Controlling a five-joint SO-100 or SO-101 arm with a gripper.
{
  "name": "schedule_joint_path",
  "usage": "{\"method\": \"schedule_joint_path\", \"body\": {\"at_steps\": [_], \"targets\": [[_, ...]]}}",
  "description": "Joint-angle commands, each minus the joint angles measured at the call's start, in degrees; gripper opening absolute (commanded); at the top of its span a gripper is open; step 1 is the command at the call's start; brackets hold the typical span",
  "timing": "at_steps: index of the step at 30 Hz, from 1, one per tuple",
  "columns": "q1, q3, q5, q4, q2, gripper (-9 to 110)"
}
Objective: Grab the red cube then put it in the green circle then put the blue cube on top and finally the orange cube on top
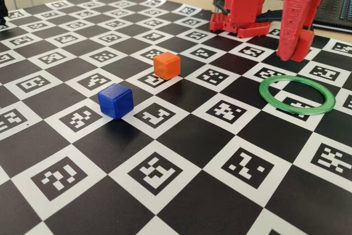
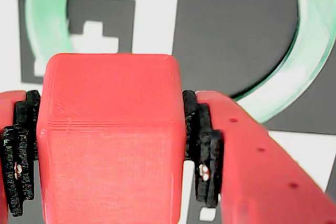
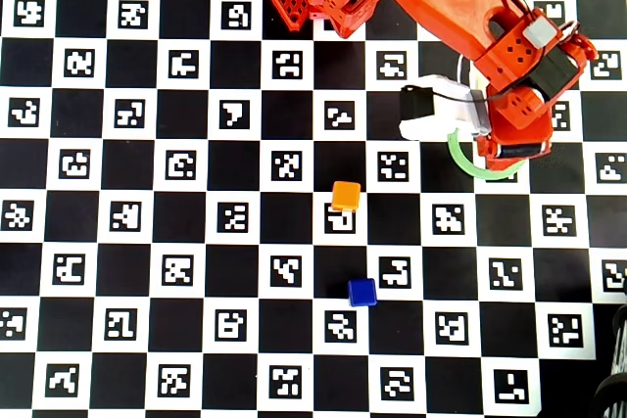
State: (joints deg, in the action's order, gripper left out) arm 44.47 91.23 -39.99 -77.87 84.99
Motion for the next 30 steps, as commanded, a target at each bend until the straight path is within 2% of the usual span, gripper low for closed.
{"method": "schedule_joint_path", "body": {"at_steps": [1,8,30], "targets": [[1.6,0.5,-0.6,1.5,5.4,2],[5.4,2.8,-0.5,3.8,5.1,1],[5.6,13.5,-5.9,15.6,4.7,4]]}}
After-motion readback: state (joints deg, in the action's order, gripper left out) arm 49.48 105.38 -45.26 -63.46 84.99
